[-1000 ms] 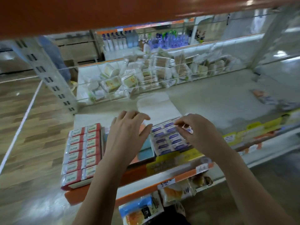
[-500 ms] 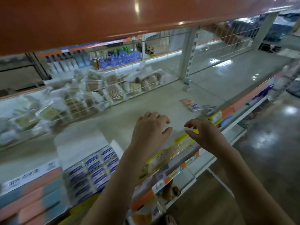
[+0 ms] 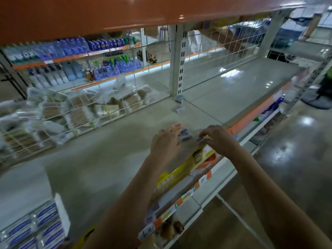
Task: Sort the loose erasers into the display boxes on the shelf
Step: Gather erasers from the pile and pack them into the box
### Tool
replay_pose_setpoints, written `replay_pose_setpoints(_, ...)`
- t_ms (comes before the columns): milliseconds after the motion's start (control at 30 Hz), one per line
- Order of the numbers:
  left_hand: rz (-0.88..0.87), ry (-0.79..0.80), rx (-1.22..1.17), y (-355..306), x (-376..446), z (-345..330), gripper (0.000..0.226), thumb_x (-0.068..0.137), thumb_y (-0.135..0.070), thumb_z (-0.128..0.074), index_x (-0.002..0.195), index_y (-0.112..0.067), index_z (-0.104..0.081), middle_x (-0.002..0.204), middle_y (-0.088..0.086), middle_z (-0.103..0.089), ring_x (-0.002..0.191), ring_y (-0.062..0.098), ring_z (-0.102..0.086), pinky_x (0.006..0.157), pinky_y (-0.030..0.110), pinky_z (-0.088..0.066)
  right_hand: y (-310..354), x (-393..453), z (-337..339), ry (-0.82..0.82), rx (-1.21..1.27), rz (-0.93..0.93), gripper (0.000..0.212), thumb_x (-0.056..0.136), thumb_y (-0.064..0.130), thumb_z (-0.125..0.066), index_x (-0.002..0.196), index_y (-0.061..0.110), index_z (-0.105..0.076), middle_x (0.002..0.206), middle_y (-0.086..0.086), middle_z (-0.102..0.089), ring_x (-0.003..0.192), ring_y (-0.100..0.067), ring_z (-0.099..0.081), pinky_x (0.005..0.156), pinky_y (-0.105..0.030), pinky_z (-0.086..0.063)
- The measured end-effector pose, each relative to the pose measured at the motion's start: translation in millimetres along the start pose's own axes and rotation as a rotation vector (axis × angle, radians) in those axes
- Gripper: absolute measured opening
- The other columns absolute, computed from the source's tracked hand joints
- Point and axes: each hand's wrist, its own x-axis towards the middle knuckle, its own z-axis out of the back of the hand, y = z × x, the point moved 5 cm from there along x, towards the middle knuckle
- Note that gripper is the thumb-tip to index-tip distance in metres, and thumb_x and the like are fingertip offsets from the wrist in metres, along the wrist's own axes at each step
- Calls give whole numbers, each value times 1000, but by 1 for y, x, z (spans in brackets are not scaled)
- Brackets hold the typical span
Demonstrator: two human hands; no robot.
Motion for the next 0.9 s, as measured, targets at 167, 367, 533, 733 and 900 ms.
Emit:
replay_pose_setpoints(167,39,77,32,-3,21,-14,43,95,-33,-46,137,-23,-41,135,6,-49,117,27,-46,93,37,-40,-2,15,3,104,-39,52,28,84,11,-61,110,18,-67,109,-6,-59,106,-22,-54,90,-32,-42)
replay_pose_setpoints(367,46,-12,11,-11,33,-17,38,93,-34,-50,129,-24,-48,129,2,-55,112,25,-51,84,31,-42,7,20,4,169,-169,191,29,87,10,-57,111,24,-67,111,-2,-57,107,-18,-51,87,-33,-46)
replay_pose_setpoints(533,46,-61,-39,-17,33,-13,15,89,-28,-59,104,-24,-57,112,0,-61,100,21,-54,71,28,-36,9,22,4,196,-179,233,23,89,19,-60,111,20,-63,111,-2,-58,108,-17,-49,88,-33,-46)
replay_pose_setpoints(733,122,-6,-325,0,20,-1,38,86,-30,-64,123,-25,-58,116,-5,-63,107,16,-57,82,20,-39,12,21,3,109,86,254,22,90,34,-59,103,16,-60,91,8,-54,86,-9,-51,67,-14,-35)
replay_pose_setpoints(900,233,30,-664,25,-13,16,19,85,-26,-67,103,-29,-65,101,-12,-67,88,10,-62,71,24,-43,33,18,7,38,353,302,14,87,26,-63,96,19,-57,82,17,-54,74,-2,-55,64,-14,-42)
